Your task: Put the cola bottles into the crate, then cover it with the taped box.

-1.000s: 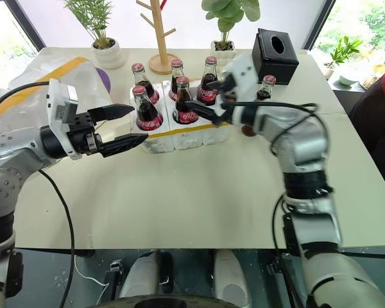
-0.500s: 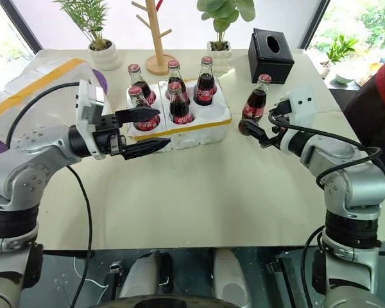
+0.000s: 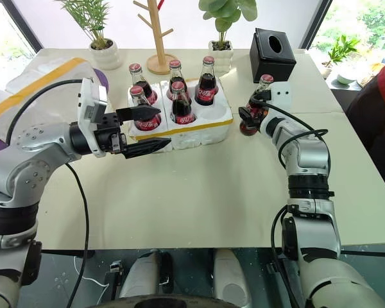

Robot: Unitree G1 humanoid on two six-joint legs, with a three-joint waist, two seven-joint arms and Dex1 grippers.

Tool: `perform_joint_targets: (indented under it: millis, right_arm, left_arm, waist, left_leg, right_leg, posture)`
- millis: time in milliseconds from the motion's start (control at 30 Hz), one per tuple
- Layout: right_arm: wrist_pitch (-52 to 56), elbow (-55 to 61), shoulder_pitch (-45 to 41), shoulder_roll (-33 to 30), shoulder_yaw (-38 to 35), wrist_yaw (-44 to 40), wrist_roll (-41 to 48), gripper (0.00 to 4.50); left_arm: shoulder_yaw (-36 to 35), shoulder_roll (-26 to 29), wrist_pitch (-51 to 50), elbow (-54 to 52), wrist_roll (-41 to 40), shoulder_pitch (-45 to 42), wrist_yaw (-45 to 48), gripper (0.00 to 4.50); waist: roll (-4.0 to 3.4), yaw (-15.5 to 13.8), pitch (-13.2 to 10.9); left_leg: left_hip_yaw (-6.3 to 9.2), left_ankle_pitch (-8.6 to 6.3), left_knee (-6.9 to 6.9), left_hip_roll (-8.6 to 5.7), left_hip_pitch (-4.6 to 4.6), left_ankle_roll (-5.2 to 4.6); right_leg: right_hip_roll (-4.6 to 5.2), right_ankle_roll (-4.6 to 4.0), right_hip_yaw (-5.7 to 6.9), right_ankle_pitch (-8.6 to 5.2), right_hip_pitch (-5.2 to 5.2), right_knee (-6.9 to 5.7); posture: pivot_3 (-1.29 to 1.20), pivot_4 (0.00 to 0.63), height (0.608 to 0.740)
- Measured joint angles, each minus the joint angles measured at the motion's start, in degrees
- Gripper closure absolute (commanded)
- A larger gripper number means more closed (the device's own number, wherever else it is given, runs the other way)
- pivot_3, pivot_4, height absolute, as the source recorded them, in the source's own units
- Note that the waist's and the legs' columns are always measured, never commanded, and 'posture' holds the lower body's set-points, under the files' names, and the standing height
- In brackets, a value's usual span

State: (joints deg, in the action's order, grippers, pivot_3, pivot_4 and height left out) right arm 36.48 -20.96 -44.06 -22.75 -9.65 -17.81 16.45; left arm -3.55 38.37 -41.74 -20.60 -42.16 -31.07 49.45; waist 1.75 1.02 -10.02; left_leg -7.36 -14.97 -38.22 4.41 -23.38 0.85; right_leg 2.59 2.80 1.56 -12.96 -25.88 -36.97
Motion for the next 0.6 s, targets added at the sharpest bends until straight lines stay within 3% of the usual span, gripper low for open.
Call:
perform_joint_targets:
  millis: [100,333,600]
  right_arm:
    - [-2.5,-2.3,-0.8,0.2,0.3,-0.5,-0.7,1.79]
    - [-7.3,1.0,-1.1,-0.9,-0.5,-5.1,1.1,1.74]
    - [-2.1,13.2,-8.2,-2.3,-1.9,-15.5,12.0,1.74]
  left_arm:
    - [-0.5,0.5,0.0,-0.6,0.0,0.6,-0.6,0.0]
    - [-1.9,0.9,0.1,-1.8,0.0,2.6,-1.9,0.0]
    - [-2.0,0.9,0.1,-2.8,0.0,3.4,-3.3,0.0]
  waist:
    - [-0.01,0.0,0.0]
    - [-0.18,0.0,-0.1]
    - [-0.21,0.0,-0.1]
  left_leg:
    - [-0.01,0.0,0.0,0.0,0.0,0.0]
    - [-0.08,0.01,0.01,0.0,-0.2,0.01]
    - [-0.13,0.01,0.04,0.08,-0.15,0.02]
  right_leg:
    - [0.01,0.0,0.0,0.0,0.0,0.0]
    - [0.0,0.01,-0.1,0.0,-0.36,-0.1]
    - [-0.08,0.0,-0.16,0.0,-0.37,-0.14]
  posture:
    - [0.0,0.15,0.74]
    - [0.0,0.15,0.74]
    - [0.0,0.15,0.74]
